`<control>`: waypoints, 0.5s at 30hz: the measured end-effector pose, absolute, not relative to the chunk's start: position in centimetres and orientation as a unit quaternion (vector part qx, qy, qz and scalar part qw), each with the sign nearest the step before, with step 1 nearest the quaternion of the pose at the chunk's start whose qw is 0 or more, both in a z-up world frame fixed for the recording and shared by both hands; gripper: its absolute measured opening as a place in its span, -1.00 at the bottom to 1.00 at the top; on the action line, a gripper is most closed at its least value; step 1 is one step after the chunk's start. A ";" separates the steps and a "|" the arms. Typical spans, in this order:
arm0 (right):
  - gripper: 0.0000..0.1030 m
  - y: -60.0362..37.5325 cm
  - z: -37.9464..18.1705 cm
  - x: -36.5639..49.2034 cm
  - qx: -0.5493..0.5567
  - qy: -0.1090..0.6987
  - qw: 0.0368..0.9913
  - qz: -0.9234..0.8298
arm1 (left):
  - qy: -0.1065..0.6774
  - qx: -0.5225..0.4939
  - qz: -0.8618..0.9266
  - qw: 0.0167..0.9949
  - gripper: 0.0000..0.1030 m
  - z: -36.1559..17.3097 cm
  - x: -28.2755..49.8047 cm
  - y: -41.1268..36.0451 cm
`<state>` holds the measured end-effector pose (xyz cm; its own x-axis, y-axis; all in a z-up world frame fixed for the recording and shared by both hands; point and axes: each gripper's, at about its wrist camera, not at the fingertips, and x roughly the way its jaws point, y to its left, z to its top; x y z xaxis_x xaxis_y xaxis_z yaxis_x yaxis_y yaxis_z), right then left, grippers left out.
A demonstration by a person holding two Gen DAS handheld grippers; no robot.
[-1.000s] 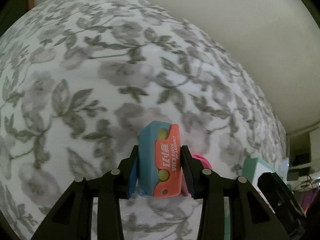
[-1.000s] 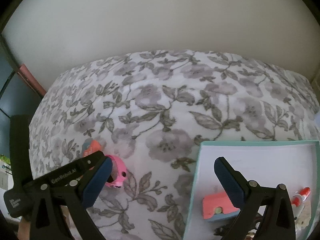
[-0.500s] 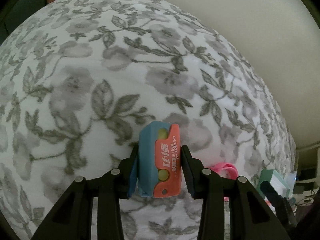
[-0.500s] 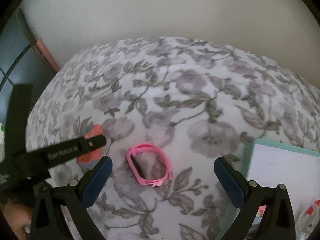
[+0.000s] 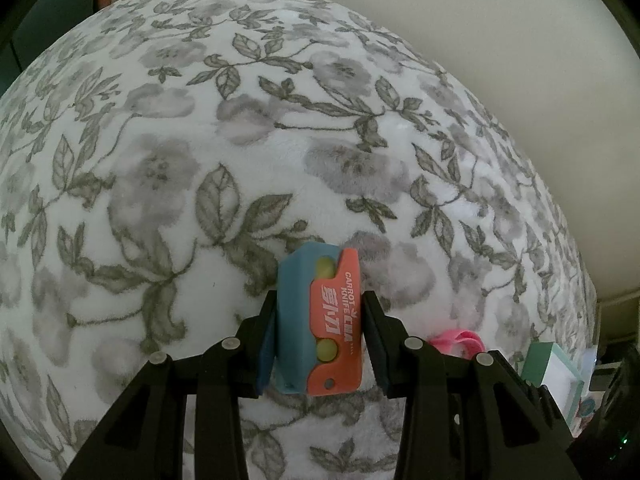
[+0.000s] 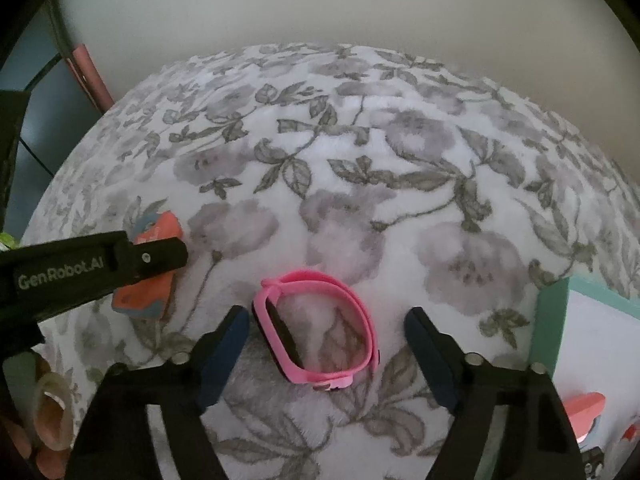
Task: Organize rigid objects
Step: 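Grasp the pink-and-teal box cutter with the left tool while the right tool grasps the pink band, then lift the box cutter and pink band and carry both over the tray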
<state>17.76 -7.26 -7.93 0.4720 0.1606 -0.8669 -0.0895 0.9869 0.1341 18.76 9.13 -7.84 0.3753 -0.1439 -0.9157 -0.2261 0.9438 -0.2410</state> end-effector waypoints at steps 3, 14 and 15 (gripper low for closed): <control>0.27 -7.2 -7.8 17.6 0.036 0.507 0.858 0.079 | 0.559 -0.160 0.028 0.813 -0.20 -7.8 18.8 8.9; 0.12 -7.6 -6.7 16.3 0.017 0.517 0.853 0.075 | 0.542 -0.160 0.010 0.825 -0.20 -5.8 18.3 7.5; 0.11 -7.8 -6.4 16.1 0.018 0.516 0.853 0.074 | 0.538 -0.159 0.007 0.828 -0.20 -5.3 18.1 7.3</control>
<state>16.12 -7.78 -6.41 0.4563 0.1450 -0.8779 -0.1069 0.9884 0.1077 18.10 7.33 -5.30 0.4209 -0.1598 -0.8929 -0.1829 0.9492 -0.2560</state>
